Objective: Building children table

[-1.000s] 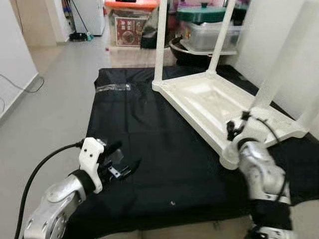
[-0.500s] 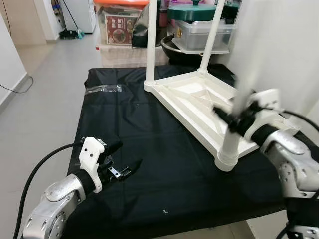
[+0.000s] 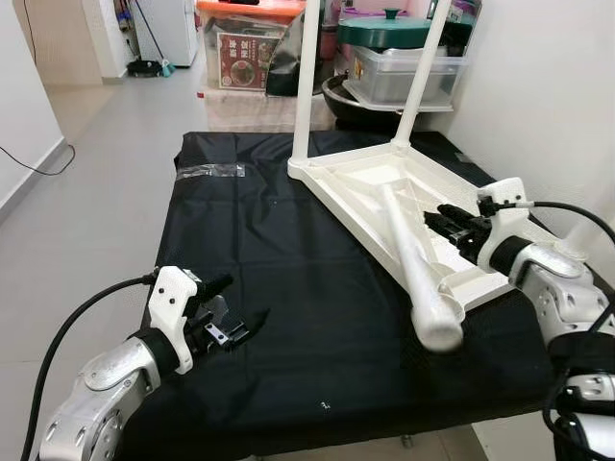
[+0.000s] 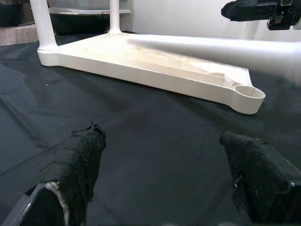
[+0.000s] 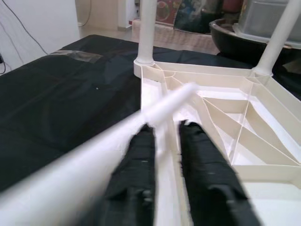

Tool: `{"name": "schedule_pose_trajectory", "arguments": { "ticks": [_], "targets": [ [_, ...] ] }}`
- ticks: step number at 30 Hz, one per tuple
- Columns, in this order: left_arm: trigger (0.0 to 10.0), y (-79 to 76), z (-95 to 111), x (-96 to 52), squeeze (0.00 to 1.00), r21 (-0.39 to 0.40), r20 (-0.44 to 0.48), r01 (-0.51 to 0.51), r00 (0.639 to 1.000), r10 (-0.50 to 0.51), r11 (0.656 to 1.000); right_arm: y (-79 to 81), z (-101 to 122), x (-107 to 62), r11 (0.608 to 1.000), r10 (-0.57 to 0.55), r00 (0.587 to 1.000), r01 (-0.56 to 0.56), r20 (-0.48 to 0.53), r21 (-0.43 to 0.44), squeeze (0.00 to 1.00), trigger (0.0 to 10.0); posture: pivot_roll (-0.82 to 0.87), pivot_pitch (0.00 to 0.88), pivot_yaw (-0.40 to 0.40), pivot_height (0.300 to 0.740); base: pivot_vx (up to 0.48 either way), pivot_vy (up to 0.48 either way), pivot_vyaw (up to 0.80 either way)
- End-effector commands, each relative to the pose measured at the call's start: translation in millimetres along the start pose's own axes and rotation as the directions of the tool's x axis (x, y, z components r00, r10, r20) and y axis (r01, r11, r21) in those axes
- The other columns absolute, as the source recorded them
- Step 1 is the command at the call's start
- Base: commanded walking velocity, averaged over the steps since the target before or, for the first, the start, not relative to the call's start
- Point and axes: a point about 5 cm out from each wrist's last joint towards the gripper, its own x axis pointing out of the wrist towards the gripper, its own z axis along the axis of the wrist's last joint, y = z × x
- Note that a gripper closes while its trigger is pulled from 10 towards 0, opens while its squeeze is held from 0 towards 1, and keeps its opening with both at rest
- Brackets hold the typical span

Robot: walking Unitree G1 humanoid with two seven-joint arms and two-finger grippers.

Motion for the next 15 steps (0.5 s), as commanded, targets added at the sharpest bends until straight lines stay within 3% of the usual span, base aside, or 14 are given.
{"name": "schedule_pose_trajectory", "arguments": {
  "ticks": [1, 8, 10, 11, 14, 15],
  "targets": [
    [10.0, 2.2, -0.1, -4.0, 0.0, 0.018, -0.015, -0.008, 1.0, 0.008, 1.0, -0.1, -5.9, -2.0, 1.0, 0.008, 1.0, -0.008, 0.0, -0.013, 0.0, 0.0, 0.06, 0.0, -0.101, 0.74, 0.0, 0.0, 0.0],
    [10.0, 5.4, 1.5, -2.5, 0.0, 0.027, -0.016, -0.01, 1.0, 0.01, 1.0, 4.8, -22.6, -0.6, 1.0, -0.008, 0.999, 0.008, -0.045, -0.009, 0.0, 0.0, 0.06, 0.0, -0.097, 0.74, 0.0, 0.0, 0.0],
    [10.0, 5.8, 1.2, -2.6, 0.0, 0.028, -0.016, -0.015, 1.0, 0.016, 0.999, 5.3, -28.2, 5.6, 0.991, -0.122, 0.987, 0.126, -0.107, 0.04, 0.0, 0.0, 0.06, 0.0, -0.095, 0.74, 0.0, 0.0, 0.0],
    [10.0, 6.4, 0.0, -3.3, 0.0, 0.028, -0.019, -0.024, 1.0, 0.024, 0.999, 11.2, -33.8, 10.2, 0.981, -0.17, 0.971, 0.183, -0.167, 0.064, 0.0, 10.0, 0.06, 0.0, -0.093, 0.74, 0.0, 0.0, 0.0],
    [10.0, 9.2, -3.5, -4.0, 0.0, 0.036, -0.037, -0.049, 0.998, 0.05, 0.998, 27.8, -45.6, 15.8, 0.968, -0.171, 0.949, 0.212, -0.264, 0.133, 0.0, 10.0, 0.06, 0.0, -0.089, 0.74, 0.0, 0.0, 0.0],
    [10.0, 12.0, -5.2, -3.8, 0.0, 0.044, -0.047, -0.065, 0.997, 0.067, 0.997, 38.8, -51.8, 17.1, 0.969, -0.152, 0.946, 0.2, -0.286, 0.148, 1.0, 10.0, 0.06, 0.0, -0.088, 0.74, 0.0, 0.0, 0.0]
  ]
}}
